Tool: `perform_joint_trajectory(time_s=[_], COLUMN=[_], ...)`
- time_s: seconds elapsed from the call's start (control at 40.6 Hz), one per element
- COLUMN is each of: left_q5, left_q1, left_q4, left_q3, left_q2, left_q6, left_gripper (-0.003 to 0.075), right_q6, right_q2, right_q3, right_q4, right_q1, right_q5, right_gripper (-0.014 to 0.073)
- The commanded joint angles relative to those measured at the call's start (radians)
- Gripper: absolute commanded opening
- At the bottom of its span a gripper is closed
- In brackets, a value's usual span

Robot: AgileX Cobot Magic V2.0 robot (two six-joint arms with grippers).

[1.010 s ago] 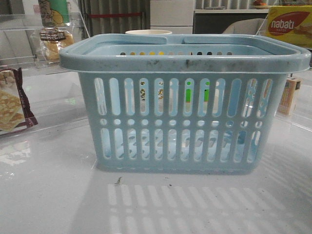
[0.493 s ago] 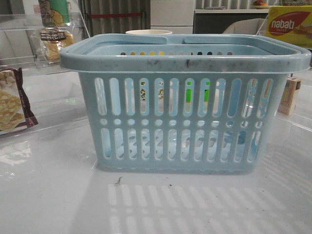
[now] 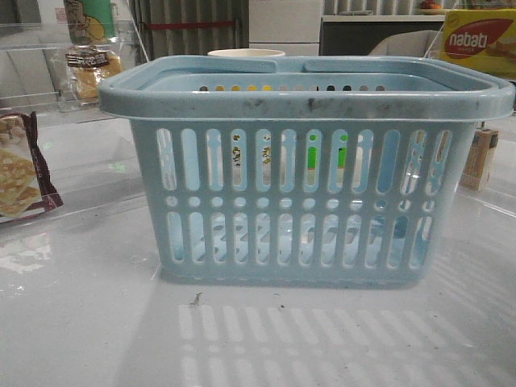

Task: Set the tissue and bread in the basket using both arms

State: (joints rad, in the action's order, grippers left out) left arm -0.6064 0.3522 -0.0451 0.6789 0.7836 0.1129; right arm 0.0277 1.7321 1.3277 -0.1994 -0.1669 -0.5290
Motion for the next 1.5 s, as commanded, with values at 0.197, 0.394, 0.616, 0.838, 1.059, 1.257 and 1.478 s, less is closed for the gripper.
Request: perform_joint_trajectory(time_s=[0.197, 0.394, 0.616, 0.838, 1.059, 1.257, 1.478], left_q5=[0.079, 0.079, 0.079, 0.079, 0.079, 0.079, 0.079], left_q1=[0.009, 0.009, 0.009, 0.009, 0.009, 0.009, 0.009], left_q4=[-0.004, -0.004, -0.004, -0.004, -0.004, -0.004, -0.004], left_q3=[0.031, 0.031, 0.031, 0.031, 0.031, 0.031, 0.031], left_q2=[-0.003, -0.003, -0.003, -0.003, -0.003, -0.003, -0.003], left_q6=[-0.004, -0.004, -0.004, -0.004, -0.004, -0.004, -0.004], left_gripper=[0.0252, 0.0204, 0.0153, 0.0104, 0.009, 0.009, 0.009], right_q6=[-0.001, -0.001, -0.001, -0.001, -0.001, -0.001, -0.001], right_q2=[-0.001, -0.062, -0.221, -0.354, -0.357, -0.302, -0.199], right_q3=[0.039, 0.039, 0.039, 0.039, 0.039, 0.036, 0.036], right_q4=[-0.027, -0.027, -0.007, 0.112, 0.282, 0.373, 0.458], right_q1=[-0.008, -0.005, 0.061, 0.233, 0.409, 0.503, 0.52], right_q5=[0.163, 0.159, 0.101, 0.032, 0.002, -0.028, -0.088], right_gripper=[0.0239, 0.0181, 0.0181, 0.0181, 0.0181, 0.0181, 0.0181])
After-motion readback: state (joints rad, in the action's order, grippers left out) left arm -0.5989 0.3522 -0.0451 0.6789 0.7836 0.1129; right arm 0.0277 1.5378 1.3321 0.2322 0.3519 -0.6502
